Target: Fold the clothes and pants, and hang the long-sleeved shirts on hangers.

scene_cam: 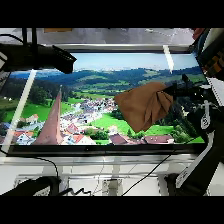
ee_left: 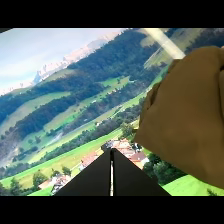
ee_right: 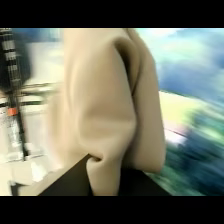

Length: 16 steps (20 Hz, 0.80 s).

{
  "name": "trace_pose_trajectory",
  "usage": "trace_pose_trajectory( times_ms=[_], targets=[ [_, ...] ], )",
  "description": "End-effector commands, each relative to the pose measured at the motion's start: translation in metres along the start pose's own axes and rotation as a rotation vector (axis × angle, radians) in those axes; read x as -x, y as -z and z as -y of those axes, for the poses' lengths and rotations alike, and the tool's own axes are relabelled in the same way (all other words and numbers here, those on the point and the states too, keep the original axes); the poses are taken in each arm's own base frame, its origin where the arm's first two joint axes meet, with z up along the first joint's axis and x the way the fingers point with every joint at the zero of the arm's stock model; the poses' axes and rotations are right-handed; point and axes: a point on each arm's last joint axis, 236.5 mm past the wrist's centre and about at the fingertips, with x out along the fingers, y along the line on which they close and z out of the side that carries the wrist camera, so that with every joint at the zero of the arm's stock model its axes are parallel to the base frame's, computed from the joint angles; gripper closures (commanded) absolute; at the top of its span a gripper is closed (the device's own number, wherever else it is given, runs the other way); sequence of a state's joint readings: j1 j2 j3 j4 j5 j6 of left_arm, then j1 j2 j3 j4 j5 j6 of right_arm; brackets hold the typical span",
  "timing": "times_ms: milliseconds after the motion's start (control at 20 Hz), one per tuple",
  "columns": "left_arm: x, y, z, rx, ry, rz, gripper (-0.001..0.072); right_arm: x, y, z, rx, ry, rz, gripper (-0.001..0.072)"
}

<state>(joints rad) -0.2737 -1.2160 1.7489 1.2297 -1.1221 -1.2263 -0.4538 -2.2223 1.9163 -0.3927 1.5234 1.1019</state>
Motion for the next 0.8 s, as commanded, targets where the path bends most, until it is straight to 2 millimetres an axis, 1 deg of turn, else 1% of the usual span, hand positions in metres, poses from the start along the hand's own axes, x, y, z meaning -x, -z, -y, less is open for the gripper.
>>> trace_pose_trajectory(
  times_ms=[0,100,200,300,350,450,500,600,700,750],
  targets=[
    [0.0,0.0,0.0,0.0,-0.001,0.0,0.069,0.01,-0.017,-0.061,0.125,-0.134,0.076,0.0673],
    [0.0,0.0,0.0,0.001,0.002,0.001,0.069,0.034,-0.028,-0.084,0.18,-0.108,0.138,0.0673],
    [0.0,0.0,0.0,0.002,0.003,0.001,0.0691,0.068,-0.044,-0.102,0.219,-0.071,0.236,0.0673],
    [0.0,0.0,0.0,0.002,0.003,0.001,0.069,0.112,-0.058,-0.118,0.224,-0.028,0.346,0.0673],
    [0.0,0.0,0.001,0.002,0.002,0.001,0.0691,0.135,-0.062,-0.123,0.218,0.002,0.397,0.0673],
    [0.002,-0.001,0.001,0.0,0.003,0.005,0.0691,0.187,-0.067,-0.122,0.167,0.112,0.503,0.0673],
    [0.003,-0.002,0.001,0.0,0.002,0.008,0.069,0.217,-0.066,-0.117,0.129,0.193,0.563,0.0673],
    [0.007,-0.004,0.002,-0.004,0.0,0.016,0.069,0.277,-0.055,-0.107,0.055,0.372,0.668,0.0674],
    [0.013,-0.007,0.004,-0.007,-0.002,0.027,0.069,0.336,-0.033,-0.099,-0.034,0.558,0.767,0.0674],
    [0.016,-0.008,0.004,-0.009,-0.003,0.034,0.069,0.368,-0.016,-0.092,-0.119,0.655,0.827,0.0674]
  ],
)
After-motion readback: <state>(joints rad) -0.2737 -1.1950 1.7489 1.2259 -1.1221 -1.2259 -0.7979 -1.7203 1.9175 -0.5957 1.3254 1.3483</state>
